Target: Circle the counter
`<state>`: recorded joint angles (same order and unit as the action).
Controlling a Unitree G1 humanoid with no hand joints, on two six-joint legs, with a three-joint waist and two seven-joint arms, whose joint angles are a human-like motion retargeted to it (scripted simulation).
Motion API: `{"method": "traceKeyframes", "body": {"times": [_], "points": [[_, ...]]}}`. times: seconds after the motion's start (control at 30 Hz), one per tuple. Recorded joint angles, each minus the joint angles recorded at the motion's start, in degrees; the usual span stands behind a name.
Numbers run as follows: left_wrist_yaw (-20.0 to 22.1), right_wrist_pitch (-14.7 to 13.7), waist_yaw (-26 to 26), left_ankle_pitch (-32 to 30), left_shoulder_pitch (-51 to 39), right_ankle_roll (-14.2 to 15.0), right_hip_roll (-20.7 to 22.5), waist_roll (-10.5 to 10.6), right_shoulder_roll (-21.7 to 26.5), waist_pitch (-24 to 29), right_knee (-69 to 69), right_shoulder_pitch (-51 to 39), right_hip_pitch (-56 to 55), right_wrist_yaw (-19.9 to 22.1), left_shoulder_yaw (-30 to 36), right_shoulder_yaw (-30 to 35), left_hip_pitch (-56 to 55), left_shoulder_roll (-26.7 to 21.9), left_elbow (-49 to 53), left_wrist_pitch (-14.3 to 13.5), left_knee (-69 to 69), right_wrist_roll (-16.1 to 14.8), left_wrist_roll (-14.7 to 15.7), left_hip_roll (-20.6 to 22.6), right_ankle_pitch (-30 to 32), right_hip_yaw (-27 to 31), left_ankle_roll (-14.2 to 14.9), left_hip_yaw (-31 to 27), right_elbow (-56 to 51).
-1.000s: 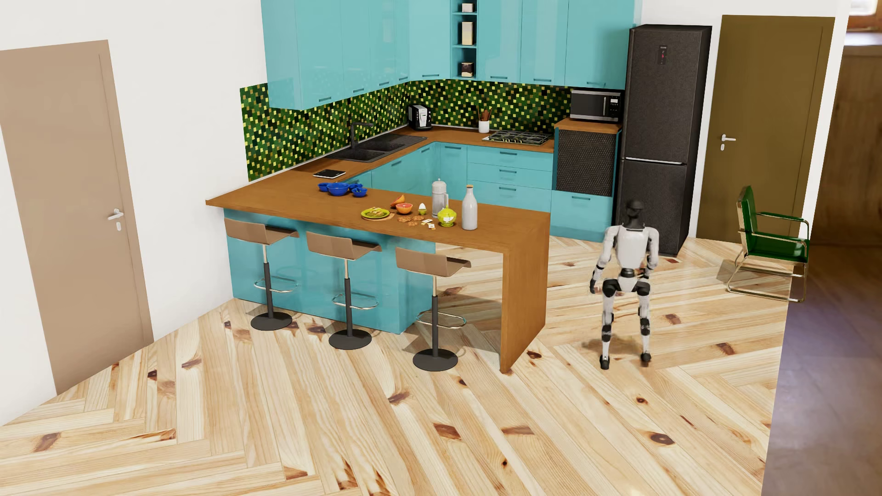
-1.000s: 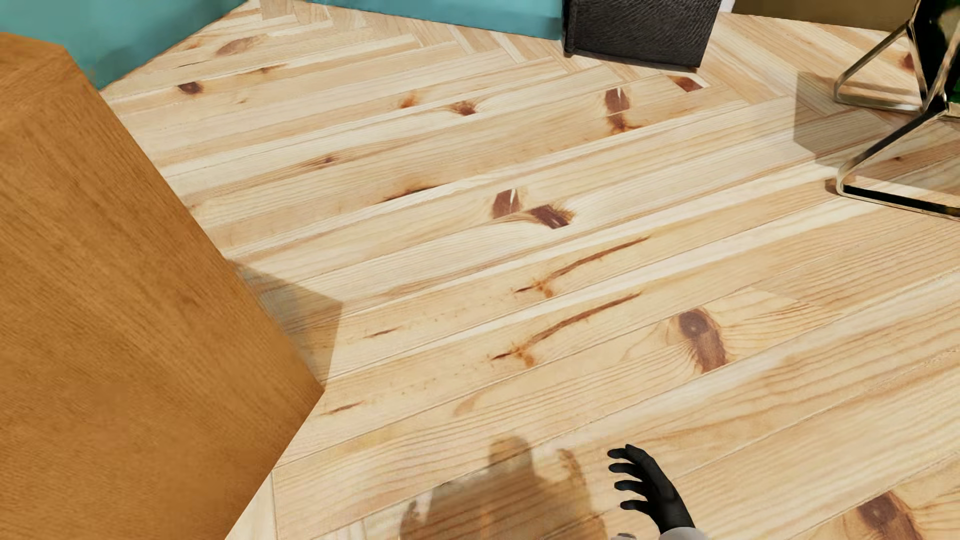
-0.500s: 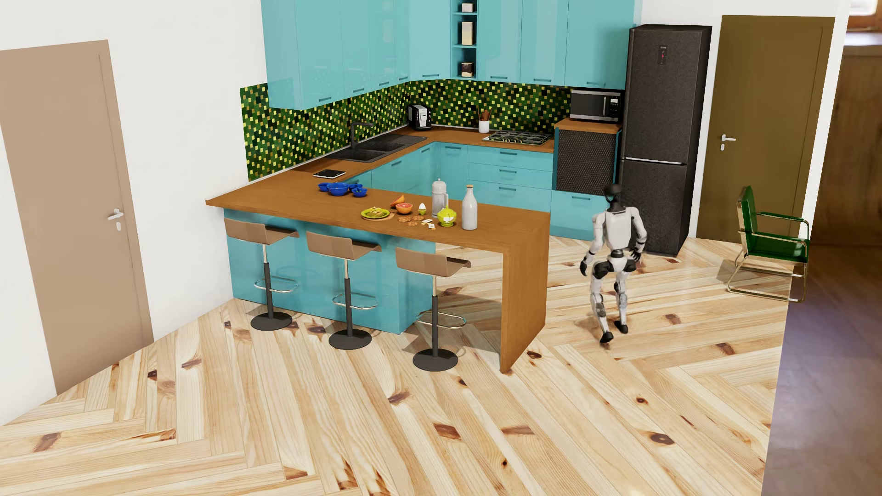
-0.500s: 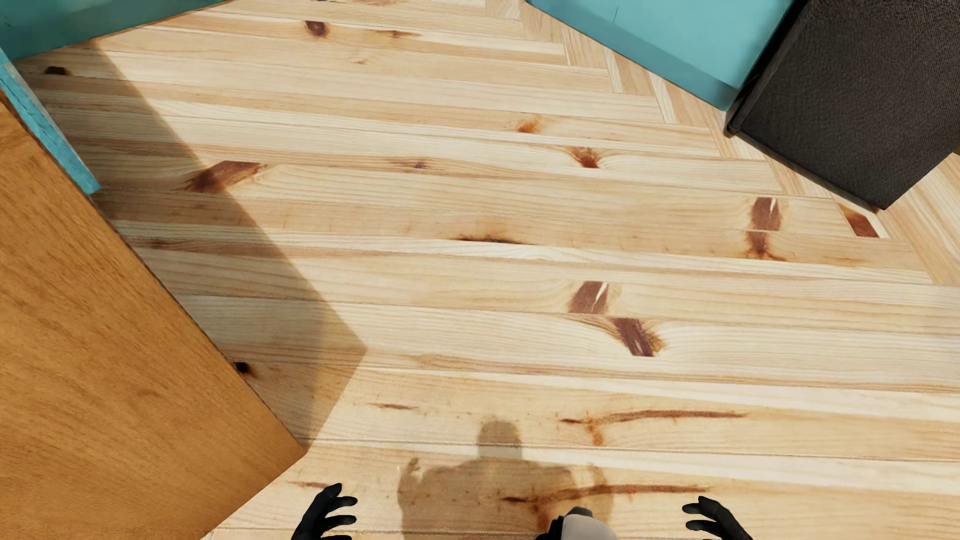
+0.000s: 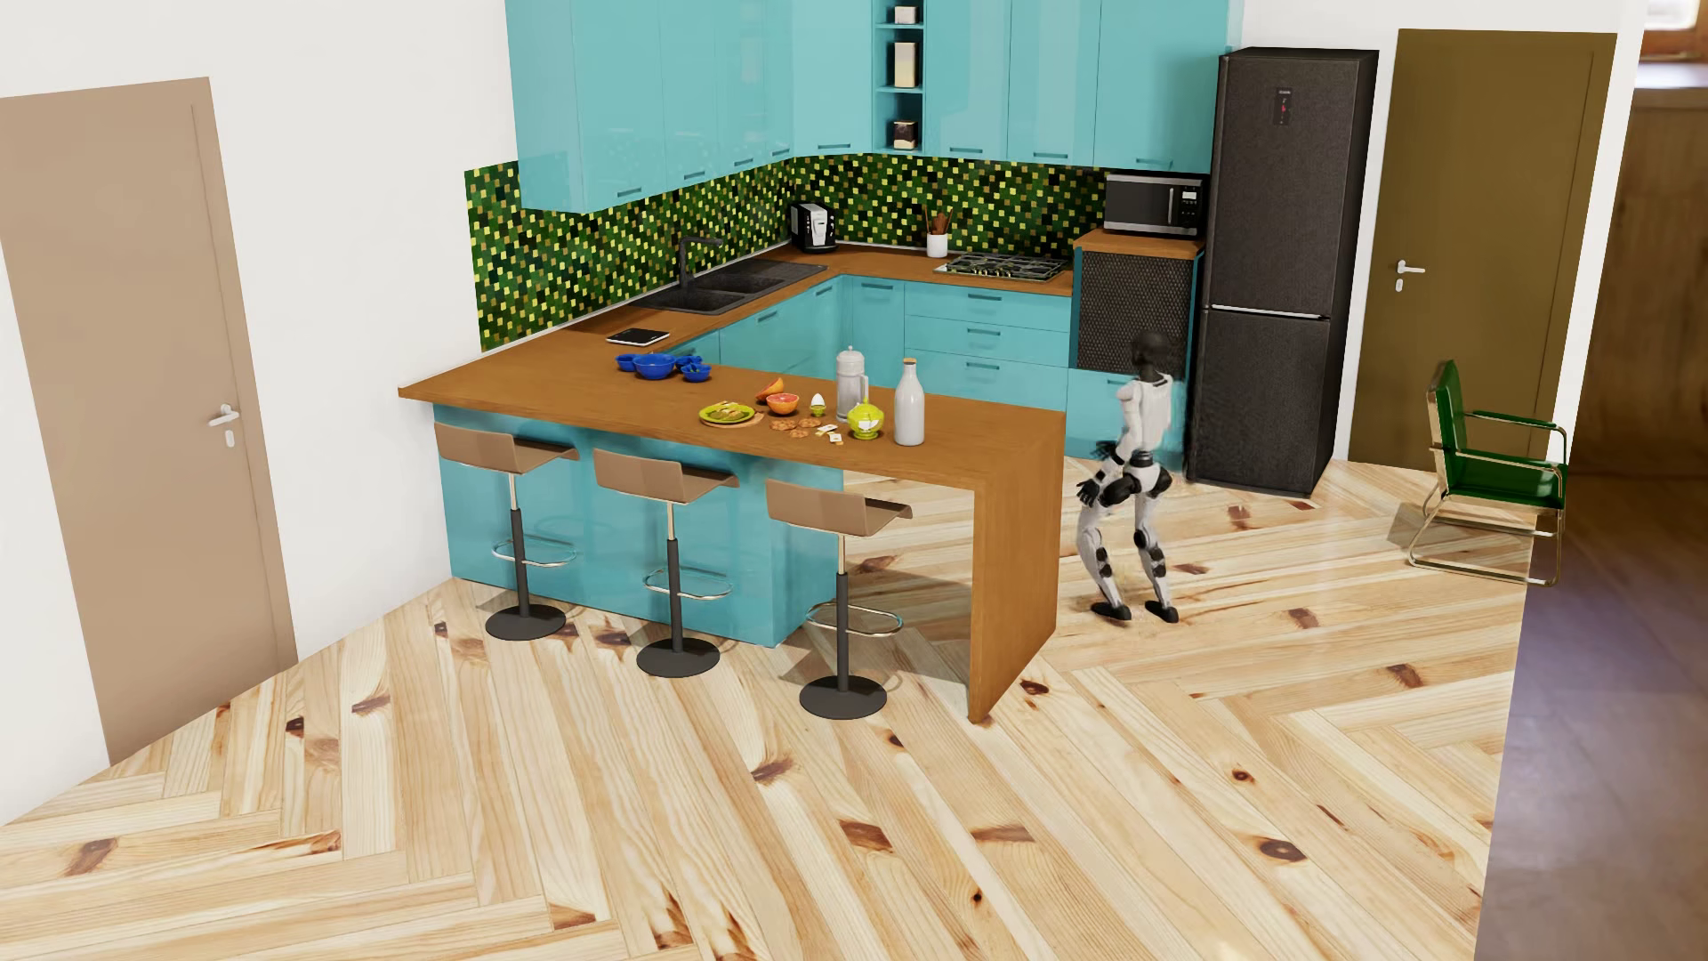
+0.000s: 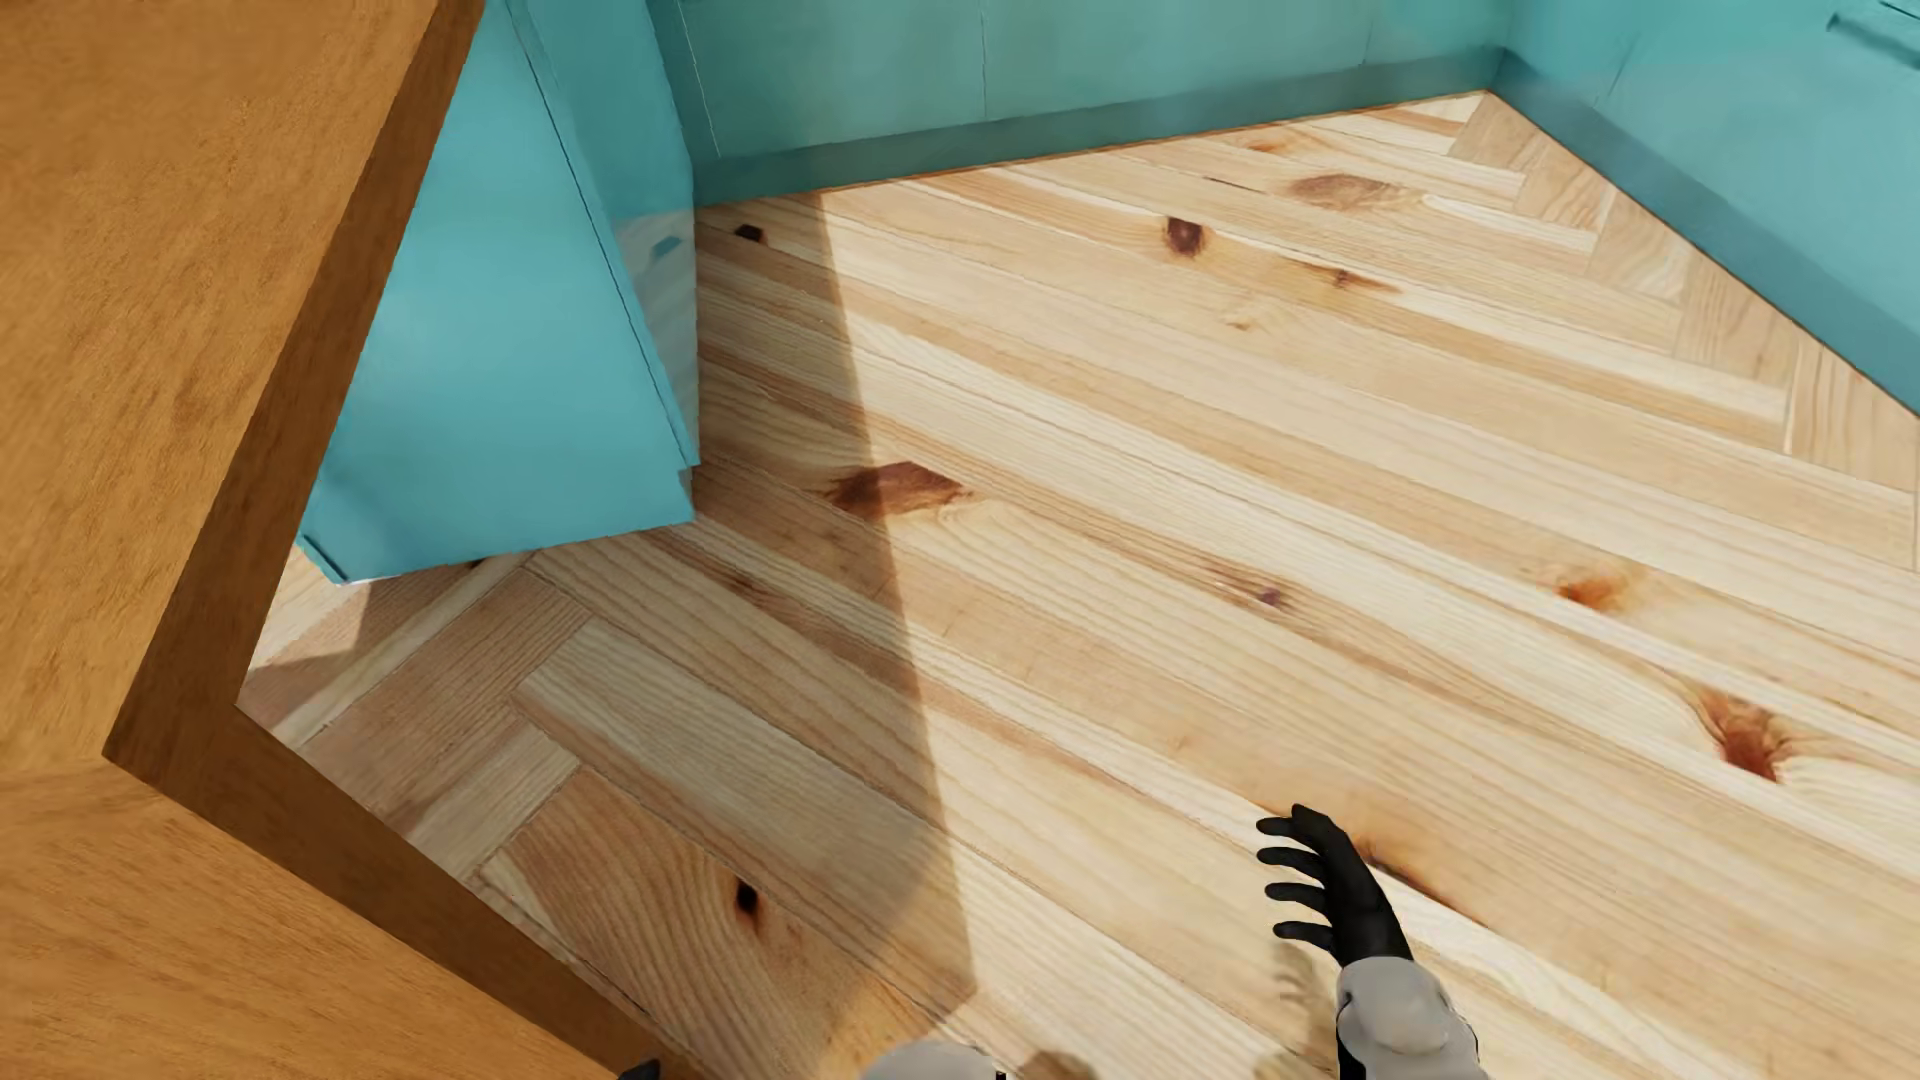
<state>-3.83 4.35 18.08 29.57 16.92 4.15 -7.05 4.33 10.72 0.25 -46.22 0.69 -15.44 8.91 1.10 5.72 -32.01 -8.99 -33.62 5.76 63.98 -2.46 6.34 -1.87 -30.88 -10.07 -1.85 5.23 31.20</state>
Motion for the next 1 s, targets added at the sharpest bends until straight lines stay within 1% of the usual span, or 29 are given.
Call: {"method": "traceKeyframes", "body": {"times": [0.03,0.07,0.1,0.13,0.17,0.2,0.27,0.3,0.33,0.37,0.4,0.43,0.47,0.5,0.53,0.57,0.6,0.63,0.67,0.7,0.73,0.77,0.8,0.83,0.87,0.9,0.93,0.97,1.0], "points": [[2.34,-3.23,-0.88,-2.37,1.32,1.35,0.18,0.77,-2.41,0.23,-8.54,-2.9,-1.51,0.42,1.91,0.44,0.51,-1.52,-1.92,0.52,-7.06,-0.9,-0.92,-0.3,2.31,1.62,-0.73,-0.76,-0.51],[5.05,-8.05,-3.68,-3.39,0.96,2.47,1.3,-0.11,-4.99,0.38,-20.79,-3.86,-7.28,-0.06,5.35,1.58,2.07,-3.23,-9.02,0.36,-9.28,-0.83,-1.62,0.3,10.55,5.96,-1.87,-1.34,2.11],[7.36,-12.07,-6.88,-1.38,0.29,3.35,3.32,-2.25,-3.08,0.85,-26.98,-0.57,-13.29,-1.52,4.95,5.35,4.12,-2.77,-12.11,0.87,-9.61,0.23,-1.63,1.7,14.86,10.02,-1.83,-1.99,3.64],[8.85,-12.11,-11.04,0.06,0.56,4.16,5.15,-4.64,-2.13,1.15,-27.13,4.25,-18.54,-3.91,2.58,2.06,6.52,-2.04,-9.29,1.45,-10.97,2.64,-1.4,2.95,12.15,11.91,-1.5,-3.55,4.08],[9.88,-9.48,-14.65,1.47,-0.31,4.98,5.46,-6.94,-1.6,1.32,-25.42,8.05,-23.3,-6.2,2.42,-1.86,9.38,-1.43,-7.29,1.43,-12.64,5.46,-1.78,3.95,9.17,12.26,-1.07,-5.13,4.57],[9.95,-5.98,-16.31,2.51,-3.54,5.87,3.76,-9.68,-1.49,1.71,-22.7,12.09,-27.09,-7.83,3.19,-4.54,13.34,-1.4,-5.86,1.36,-15.35,7.96,-2.81,5.3,8.36,11.74,-0.62,-6.51,4.48],[7.3,-2.44,-14.99,4.89,-9.35,8.72,0.37,-11.67,1.53,2.17,-6.24,16.11,-27.63,-8.31,1.78,-5.35,18.27,1.02,-0.22,0.72,-15.18,9.79,-6.56,6.1,10.65,11.39,-0.47,-9.29,5.61],[5.5,-3.45,-13.22,2.24,-11.12,10.14,-1.78,-11.26,3.5,3.18,-1.18,14.27,-25.07,-7.17,2.87,-5.08,16.17,0.92,-0.33,0.04,-5.26,8.64,-7.87,6.02,18.22,9.84,-1.45,-8.41,6.61],[3.41,-6.31,-10.52,-5.87,-11.53,7.69,-1.99,-8.16,4.9,3.63,-1.74,11.83,-22.86,-4.42,3.08,-4.79,11.65,1.49,-2.29,-0.4,4.82,6.04,-7.93,3.65,19.86,7.41,-4.64,-6.46,7.67],[1.17,-8.36,-8.13,-10.97,-9.03,1.59,-2.26,-4.92,4.52,4.21,-1.66,8.24,-19.66,-0.9,2.7,-4.98,7.73,0.64,-2.73,-0.76,9.82,3.22,-7.28,1.43,17.2,5.14,-4.63,-3.85,6.96],[-0.38,-10.16,-5.04,-9.29,-5.22,-2.28,-2.84,-1.74,3.15,4.36,-1.69,5.49,-16.19,2.59,1.19,-3.85,4.97,-0.32,-2.02,-0.7,9.99,0.76,-6.67,-0.16,14.41,3.27,-2.21,-1.85,5.3],[-0.51,-10.42,-2.05,-4.55,-1.98,1.01,-3.42,0.86,1.15,2.91,-0.81,3.45,-13.05,4.87,-0.1,-1.31,3.24,-1.71,-1.54,-0.08,4.86,-0.44,-6.6,-1.25,12.13,1.67,-0.8,-1.03,2.67],[0.64,-10.08,-0.93,-0.84,0.72,2.22,-3.97,2.9,-1.27,1.56,-1.17,0.4,-10.16,5.8,-0.97,0.84,3.1,-2.26,-2.5,0.58,-2.72,-0.31,-6.69,-1.41,9.03,0.97,0.42,-1.43,1.82],[2.95,-8.78,-1.23,0.02,3.06,3.46,-4.5,3.63,-2.45,0.45,-4.71,-2.5,-9.44,5.23,0.4,3.5,4.54,-3.21,-5.02,0.89,-9.26,0.91,-6.28,-0.79,5.49,2.61,0.08,-1.87,0.36],[5.8,-9.36,-3.18,2.41,2.46,4.37,-4.48,3.06,-3.84,0.85,-14.14,-2.31,-11.91,3.18,3.89,2.92,7.37,-3.82,-8.47,1.41,-9.35,3.01,-4.91,0.54,8.7,6.51,0.08,-2.26,1.38],[8.36,-10.93,-5.76,4.18,1.22,4.83,-2.96,1.15,-5.09,0.86,-21.01,1.72,-15.23,0.49,5.51,1.43,10.15,-3.19,-8.37,2.35,-10.59,5.2,-3.1,1.72,12.92,10.77,0.36,-2.86,2.53],[10.02,-12.18,-8.95,5.59,-0.78,5.21,-1.83,-1.31,-2.89,0.79,-18.81,7.44,-17.29,-2.8,3.48,0.24,12.94,-1.21,-4.77,3.41,-12.45,7.28,-1.16,3.02,11.85,12.99,0.71,-3.95,3.58],[10.96,-12.19,-11.14,6.98,-3.5,5.47,-2.12,-3.56,-0.76,1.24,-12.44,11.63,-17.62,-5.74,2.17,-3.55,14.93,1.74,-0.59,3.53,-11.78,8.71,0.06,3.96,7.55,13.03,0.9,-4.86,5.11],[10.46,-11.0,-11.57,5.29,-6.79,3.73,-2.41,-4.07,2.24,1.59,-9.52,14.05,-15.45,-7.44,2.78,-5.1,13.74,4.41,-0.25,2.5,-5.33,8.91,0.9,3.9,3.46,11.61,0.54,-6.13,6.99],[7.48,-7.96,-10.43,-1.39,-8.03,3.07,-2.48,-3.6,4.25,1.58,-8.73,14.08,-12.32,-7.43,4.82,-4.36,10.32,3.59,-2.53,0.64,3.31,7.65,1.94,3.01,1.13,9.43,-2.79,-6.23,7.78],[3.16,-4.01,-8.23,-4.97,-6.87,3.27,-2.4,-2.57,4.15,1.89,-5.99,11.72,-7.72,-6.09,3.83,-4.27,7.13,1.71,-3.38,-0.39,7.49,5.52,2.51,1.81,-0.26,7.18,-4.83,-4.69,6.54],[0.04,-0.16,-5.83,-5.1,-4.53,3.86,-2.77,-1.82,2.63,2.2,-4.04,7.99,-3.89,-4.1,1.51,-3.56,3.95,0.85,-0.97,-0.27,6.28,3.2,1.99,0.89,-1.03,5.15,-5.04,-1.91,2.64],[-0.7,1.31,-4.65,-3.08,-3.03,5.2,-3.57,-1.04,-0.5,2.81,-9.75,3.35,-3.6,-1.96,3.21,-2.06,2.31,-0.43,0.01,0.1,-0.17,1.55,0.34,-0.12,1.53,3.95,-5.31,0.78,-0.38],[0.12,-0.36,-4.65,2.49,-1.86,6.75,-2.86,-0.85,-3.49,2.59,-21.56,-0.78,-8.76,-0.57,5.76,-0.5,5.73,-2.33,-4.2,-0.3,-6.67,1.1,-1.94,0.15,12.99,6.54,-3.16,0.51,1.42],[1.65,-3.55,-6.06,5.36,-0.95,8.05,-1.01,-1.85,-4.4,2.71,-28.6,-1.52,-13.81,0.07,6.62,0.2,9.99,-3.02,-7.68,-0.19,-10.12,0.96,-3.89,1.56,21.16,9.98,-2.15,-0.96,3.5],[3.76,-6.83,-8.08,6.58,-0.34,9.03,0.92,-3.07,-3.9,3.16,-27.76,1.51,-18.09,0.15,5.63,-0.32,14.04,-1.52,-7.38,0.85,-12.67,1.33,-4.84,2.78,18.61,11.93,-1.94,-2.72,3.51],[6.83,-8.6,-9.61,6.86,-0.99,9.81,1.33,-4.8,-2.58,3.72,-22.2,5.38,-22.63,-0.16,4.99,-1.23,16.33,-1.18,-4.88,2.93,-12.28,2.27,-5.62,4.05,14.88,12.24,-1.87,-3.93,1.71],[9.64,-10.2,-10.43,4.39,-3.03,10.46,1.97,-6.63,-0.33,4.49,-13.63,8.37,-25.51,-0.75,4.28,-1.83,16.03,-0.47,-2.6,4.98,-6.53,3.52,-5.63,5.15,13.8,11.47,-2.63,-4.43,1.57],[11.58,-12.97,-10.31,-2.21,-4.06,10.16,2.72,-7.83,2.12,4.64,-5.48,9.36,-25.75,-1.46,3.41,-3.51,12.76,1.23,0.76,6.7,4.11,4.78,-5.4,5.58,19.12,10.7,-3.3,-4.33,6.27]]}}
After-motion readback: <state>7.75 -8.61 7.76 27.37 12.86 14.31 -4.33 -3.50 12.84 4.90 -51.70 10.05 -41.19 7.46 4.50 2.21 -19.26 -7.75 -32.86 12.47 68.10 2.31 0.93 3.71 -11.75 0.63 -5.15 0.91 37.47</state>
